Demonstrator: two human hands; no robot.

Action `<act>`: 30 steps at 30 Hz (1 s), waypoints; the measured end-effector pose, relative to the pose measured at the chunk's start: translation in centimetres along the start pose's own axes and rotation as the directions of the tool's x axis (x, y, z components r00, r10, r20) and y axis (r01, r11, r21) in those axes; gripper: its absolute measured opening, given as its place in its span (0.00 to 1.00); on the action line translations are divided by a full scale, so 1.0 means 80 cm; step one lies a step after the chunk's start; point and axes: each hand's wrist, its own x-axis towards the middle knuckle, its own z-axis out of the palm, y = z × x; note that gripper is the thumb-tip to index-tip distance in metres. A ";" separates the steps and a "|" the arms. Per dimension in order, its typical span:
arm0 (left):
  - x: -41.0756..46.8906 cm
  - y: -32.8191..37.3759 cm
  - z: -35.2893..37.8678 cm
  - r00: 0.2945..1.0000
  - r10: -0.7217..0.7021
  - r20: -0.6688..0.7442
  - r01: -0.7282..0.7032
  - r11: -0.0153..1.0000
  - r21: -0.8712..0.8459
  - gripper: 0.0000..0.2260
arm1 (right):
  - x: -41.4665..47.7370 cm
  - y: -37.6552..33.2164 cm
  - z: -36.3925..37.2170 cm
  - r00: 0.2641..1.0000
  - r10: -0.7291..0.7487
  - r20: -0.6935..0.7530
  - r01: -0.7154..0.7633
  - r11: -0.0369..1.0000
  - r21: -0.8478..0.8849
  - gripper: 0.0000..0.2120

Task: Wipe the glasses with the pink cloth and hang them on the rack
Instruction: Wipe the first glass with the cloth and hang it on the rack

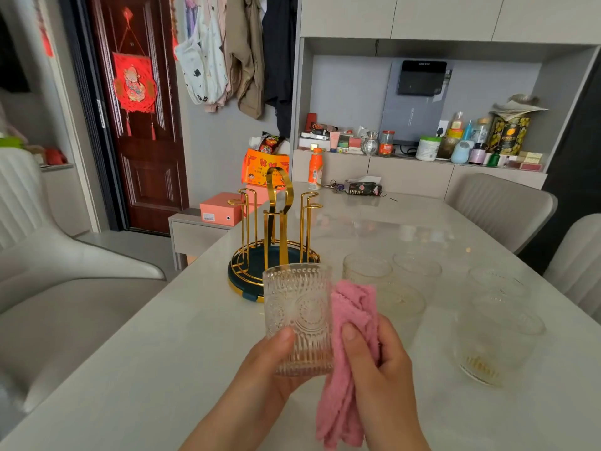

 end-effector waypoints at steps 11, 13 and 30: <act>0.000 0.002 -0.001 0.996 -0.086 -0.024 0.086 0.996 0.022 0.49 | 0.002 -0.012 -0.003 0.984 -0.174 0.038 0.177 0.971 -0.162 0.14; -0.002 0.001 -0.001 0.996 -0.083 -0.032 0.082 0.996 -0.044 0.46 | 0.005 -0.010 -0.007 0.999 -0.050 0.012 0.050 0.998 -0.046 0.09; 0.004 -0.001 0.004 0.972 0.000 -0.235 0.042 0.984 0.170 0.33 | -0.001 -0.001 0.003 0.930 -0.367 -0.012 0.352 0.901 -0.254 0.21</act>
